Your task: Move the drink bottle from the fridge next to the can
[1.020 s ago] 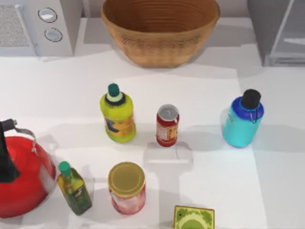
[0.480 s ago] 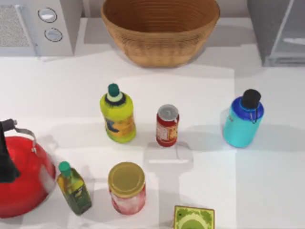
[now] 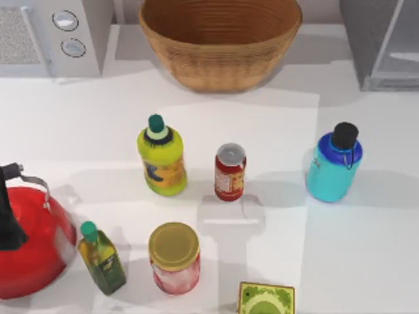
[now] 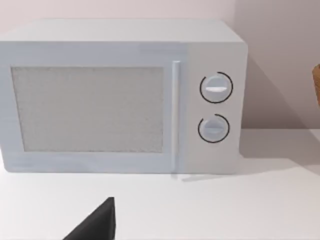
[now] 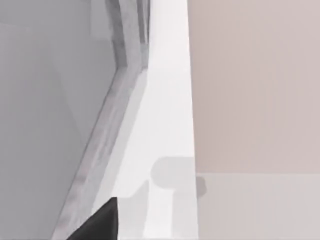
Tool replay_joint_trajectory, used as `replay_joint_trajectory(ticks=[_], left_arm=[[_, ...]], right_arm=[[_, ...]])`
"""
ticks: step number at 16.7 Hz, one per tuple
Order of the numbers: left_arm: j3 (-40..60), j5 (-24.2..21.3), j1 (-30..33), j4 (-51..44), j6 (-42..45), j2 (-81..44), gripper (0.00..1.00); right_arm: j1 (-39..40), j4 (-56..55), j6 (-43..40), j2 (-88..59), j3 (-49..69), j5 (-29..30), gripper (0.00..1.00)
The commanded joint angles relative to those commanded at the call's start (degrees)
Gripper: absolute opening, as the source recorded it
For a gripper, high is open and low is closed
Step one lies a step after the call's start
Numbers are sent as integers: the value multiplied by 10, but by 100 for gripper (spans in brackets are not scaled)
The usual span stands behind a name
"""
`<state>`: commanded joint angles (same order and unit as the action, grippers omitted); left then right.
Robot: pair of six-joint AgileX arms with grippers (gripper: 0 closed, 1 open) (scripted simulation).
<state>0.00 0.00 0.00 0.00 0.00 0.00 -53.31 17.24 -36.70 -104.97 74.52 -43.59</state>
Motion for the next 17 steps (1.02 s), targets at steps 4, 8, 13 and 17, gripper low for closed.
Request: replay_joint_trajectory(ticks=[4, 8, 13, 17], left_arm=[[0, 0, 0, 0, 0, 0, 100], [0, 0, 0, 0, 0, 0, 100], [0, 0, 0, 0, 0, 0, 100], [0, 0, 0, 0, 0, 0, 100]], right_arm=[[-19, -25, 1, 12, -43, 0, 100], [63, -59, 63, 29, -70, 66, 100], [260, -130, 190, 69, -133, 210, 100], [420, -190, 295, 110, -187, 333, 100]])
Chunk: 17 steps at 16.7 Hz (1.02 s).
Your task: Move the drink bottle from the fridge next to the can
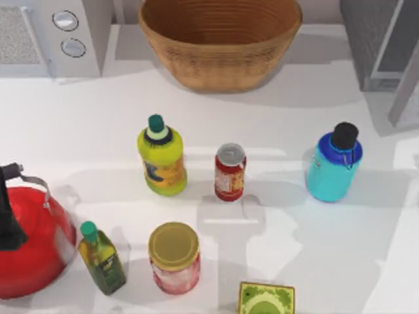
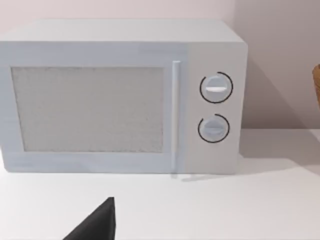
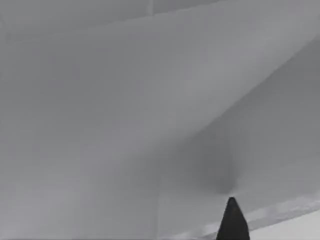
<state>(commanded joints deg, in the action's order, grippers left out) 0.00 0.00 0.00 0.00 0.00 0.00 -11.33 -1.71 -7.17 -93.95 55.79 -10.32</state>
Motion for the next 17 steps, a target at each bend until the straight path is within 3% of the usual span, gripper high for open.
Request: replay_joint_trajectory(ticks=[5, 11, 17], left_arm=[[0, 0, 0, 0, 0, 0, 100], [0, 0, 0, 0, 0, 0, 100], [0, 0, 0, 0, 0, 0, 100]], right_arm=[[96, -44, 76, 33, -40, 87, 100], [88, -43, 74, 24, -34, 92, 100], [87, -23, 76, -76, 91, 96, 100]])
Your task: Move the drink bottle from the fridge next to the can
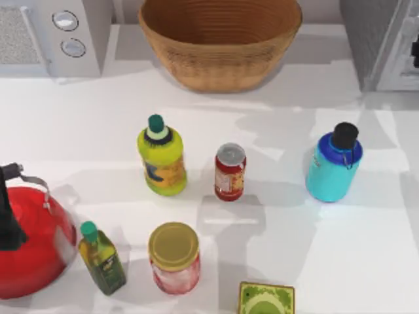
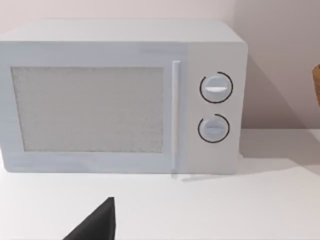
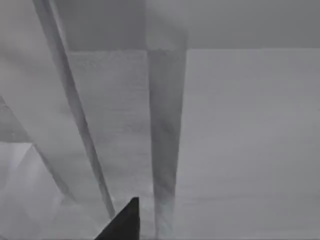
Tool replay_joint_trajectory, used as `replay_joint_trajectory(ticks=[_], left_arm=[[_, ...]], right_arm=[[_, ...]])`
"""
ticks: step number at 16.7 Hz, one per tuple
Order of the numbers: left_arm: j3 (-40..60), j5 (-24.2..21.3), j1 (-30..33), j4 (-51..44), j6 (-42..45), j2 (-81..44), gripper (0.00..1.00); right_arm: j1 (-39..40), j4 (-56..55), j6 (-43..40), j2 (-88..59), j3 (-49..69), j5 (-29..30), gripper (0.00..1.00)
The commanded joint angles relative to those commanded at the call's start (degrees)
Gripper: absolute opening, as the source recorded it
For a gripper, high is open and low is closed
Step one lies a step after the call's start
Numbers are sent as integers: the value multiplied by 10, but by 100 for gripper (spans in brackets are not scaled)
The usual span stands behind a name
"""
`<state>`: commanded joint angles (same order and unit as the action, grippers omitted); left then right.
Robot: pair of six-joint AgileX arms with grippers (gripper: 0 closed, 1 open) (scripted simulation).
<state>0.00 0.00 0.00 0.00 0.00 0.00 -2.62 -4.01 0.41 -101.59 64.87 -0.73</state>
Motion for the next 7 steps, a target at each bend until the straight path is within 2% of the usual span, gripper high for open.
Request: replay_joint_trajectory(ticks=[7], left_arm=[[0, 0, 0, 0, 0, 0, 100]], right_arm=[[3, 25, 0, -98, 116, 0, 100]])
